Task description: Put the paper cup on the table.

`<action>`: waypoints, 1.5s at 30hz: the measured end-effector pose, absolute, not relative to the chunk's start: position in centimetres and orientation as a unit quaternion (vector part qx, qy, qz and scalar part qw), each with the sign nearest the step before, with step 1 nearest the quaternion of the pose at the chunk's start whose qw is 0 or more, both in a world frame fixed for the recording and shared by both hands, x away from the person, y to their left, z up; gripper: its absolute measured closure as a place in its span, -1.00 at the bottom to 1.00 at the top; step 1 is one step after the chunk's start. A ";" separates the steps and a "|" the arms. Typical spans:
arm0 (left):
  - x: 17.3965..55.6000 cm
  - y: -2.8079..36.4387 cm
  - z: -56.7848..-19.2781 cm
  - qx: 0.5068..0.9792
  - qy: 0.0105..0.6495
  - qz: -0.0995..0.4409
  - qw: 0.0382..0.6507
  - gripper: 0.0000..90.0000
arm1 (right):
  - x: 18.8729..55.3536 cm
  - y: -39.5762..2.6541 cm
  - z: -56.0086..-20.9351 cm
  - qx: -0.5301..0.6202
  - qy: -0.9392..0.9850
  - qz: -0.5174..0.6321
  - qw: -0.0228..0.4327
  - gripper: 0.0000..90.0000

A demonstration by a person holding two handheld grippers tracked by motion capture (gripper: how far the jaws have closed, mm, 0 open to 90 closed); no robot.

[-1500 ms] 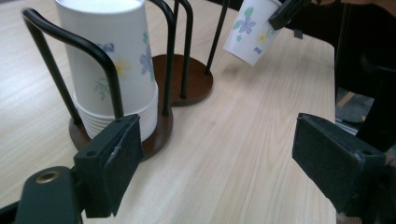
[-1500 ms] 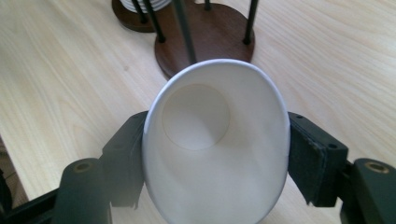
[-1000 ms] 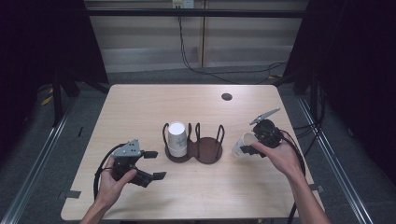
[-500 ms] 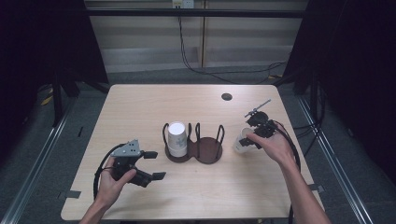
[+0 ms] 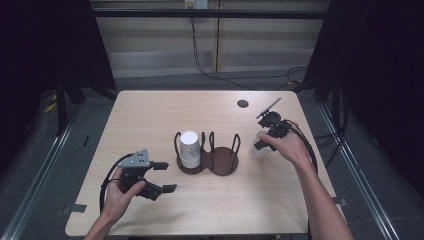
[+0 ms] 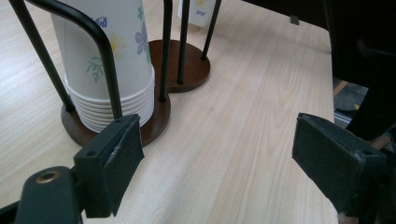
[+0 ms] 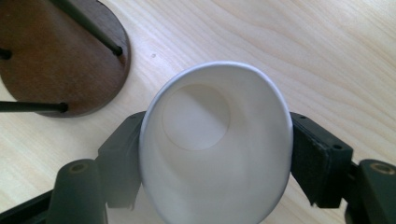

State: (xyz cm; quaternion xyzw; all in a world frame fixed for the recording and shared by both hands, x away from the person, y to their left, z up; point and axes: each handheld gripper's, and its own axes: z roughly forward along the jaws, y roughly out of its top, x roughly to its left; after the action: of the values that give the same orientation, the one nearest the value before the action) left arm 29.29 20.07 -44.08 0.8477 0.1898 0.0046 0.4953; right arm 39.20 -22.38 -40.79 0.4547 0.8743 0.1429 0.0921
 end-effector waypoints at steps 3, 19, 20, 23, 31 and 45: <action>29.2 20.1 -44.1 0.850 0.188 0.006 0.492 -0.64 | 39.5 -22.2 -41.2 0.456 0.875 0.138 0.088 -0.45; 29.3 20.1 -44.1 0.849 0.185 0.005 0.495 -0.64 | 40.2 -21.9 -42.5 0.468 0.865 0.151 0.097 -0.62; 29.3 20.1 -44.1 0.849 0.185 0.005 0.495 -0.64 | 40.2 -21.9 -42.5 0.474 0.862 0.154 0.098 -0.65; 29.2 20.1 -44.1 0.848 0.188 0.009 0.496 -0.64 | 40.1 -22.1 -42.3 0.478 0.857 0.173 0.088 -0.66; 29.2 20.1 -44.2 0.850 0.189 0.013 0.492 -0.64 | 39.8 -22.3 -41.9 0.479 0.851 0.193 0.096 -0.70; 29.1 20.0 -44.1 0.851 0.191 0.016 0.489 -0.64 | 39.3 -22.7 -41.0 0.491 0.819 0.272 0.123 -0.70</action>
State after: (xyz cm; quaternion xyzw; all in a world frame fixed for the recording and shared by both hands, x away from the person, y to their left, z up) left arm 29.07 20.02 -44.09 0.8510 0.1908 0.0163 0.4889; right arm 39.32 -22.74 -41.04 0.4905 0.8187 0.2721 0.1227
